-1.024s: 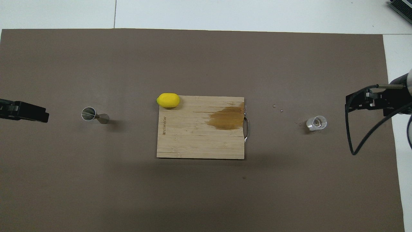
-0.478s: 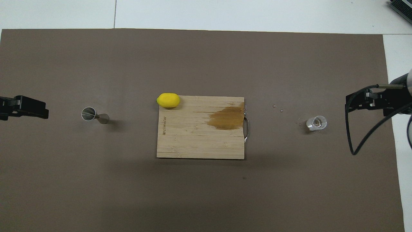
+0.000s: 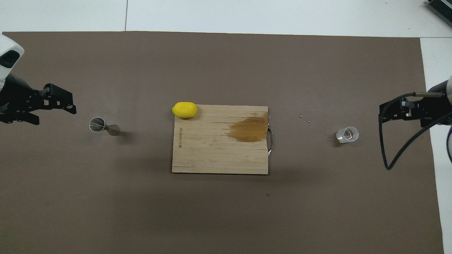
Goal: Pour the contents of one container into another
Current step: 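Move the open left gripper toward the small metal cup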
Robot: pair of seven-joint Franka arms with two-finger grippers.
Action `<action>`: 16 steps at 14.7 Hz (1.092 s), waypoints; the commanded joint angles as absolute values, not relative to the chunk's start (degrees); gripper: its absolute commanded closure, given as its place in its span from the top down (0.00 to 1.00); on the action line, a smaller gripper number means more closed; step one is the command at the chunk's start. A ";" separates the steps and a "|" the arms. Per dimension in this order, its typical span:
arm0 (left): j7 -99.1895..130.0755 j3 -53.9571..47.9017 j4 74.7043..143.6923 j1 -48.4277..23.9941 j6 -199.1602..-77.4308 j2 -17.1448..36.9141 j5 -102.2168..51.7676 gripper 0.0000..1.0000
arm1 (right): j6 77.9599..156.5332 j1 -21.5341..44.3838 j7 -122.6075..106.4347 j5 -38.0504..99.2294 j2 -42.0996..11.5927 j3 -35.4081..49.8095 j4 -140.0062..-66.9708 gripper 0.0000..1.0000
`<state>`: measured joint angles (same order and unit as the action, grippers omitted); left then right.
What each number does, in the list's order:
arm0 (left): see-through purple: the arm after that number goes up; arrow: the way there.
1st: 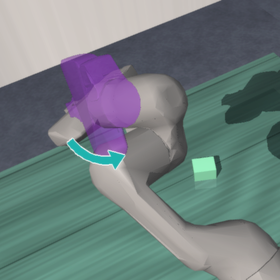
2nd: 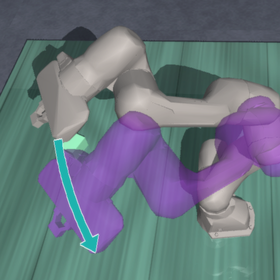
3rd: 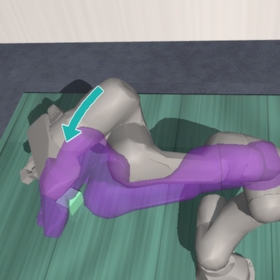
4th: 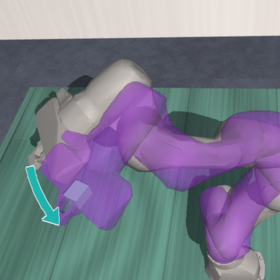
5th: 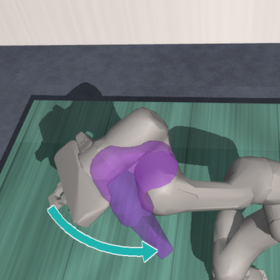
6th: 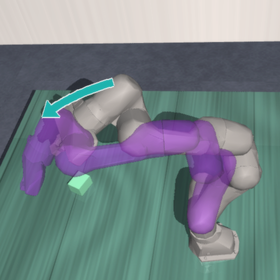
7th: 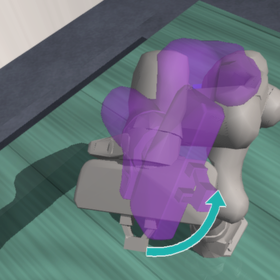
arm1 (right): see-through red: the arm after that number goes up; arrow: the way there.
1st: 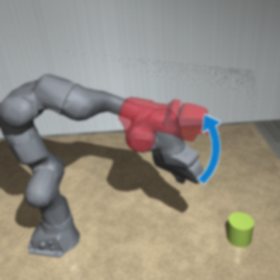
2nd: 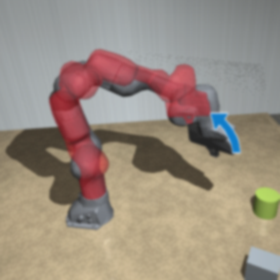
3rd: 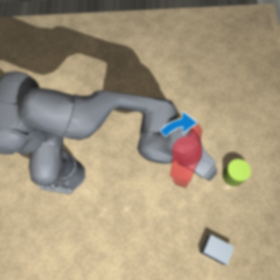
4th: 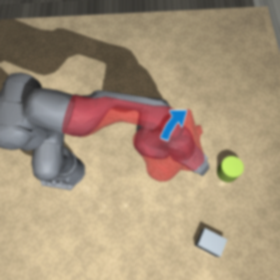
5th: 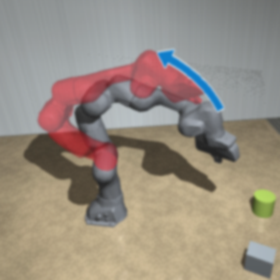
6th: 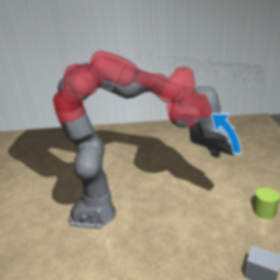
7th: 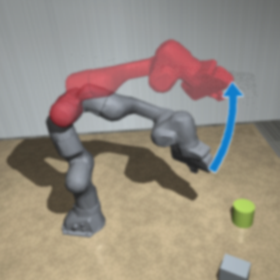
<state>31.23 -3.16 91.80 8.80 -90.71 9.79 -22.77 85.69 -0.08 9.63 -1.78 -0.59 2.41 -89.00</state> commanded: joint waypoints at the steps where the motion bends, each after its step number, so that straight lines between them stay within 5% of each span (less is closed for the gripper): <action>1: 39.27 -3.43 103.23 12.99 -98.06 5.38 -33.62 1.00 | 86.22 -0.53 10.11 -2.29 -0.18 2.72 -89.74 1.00; 9: 48.43 -3.52 122.68 19.33 -109.77 2.73 -57.89 1.00 | 86.22 -0.53 10.11 -2.29 -0.09 2.72 -89.74 1.00; 16: 59.68 -3.60 125.51 19.07 -112.85 6.85 -68.37 1.00 | 86.22 -0.53 10.11 -2.29 -0.18 2.72 -89.74 1.00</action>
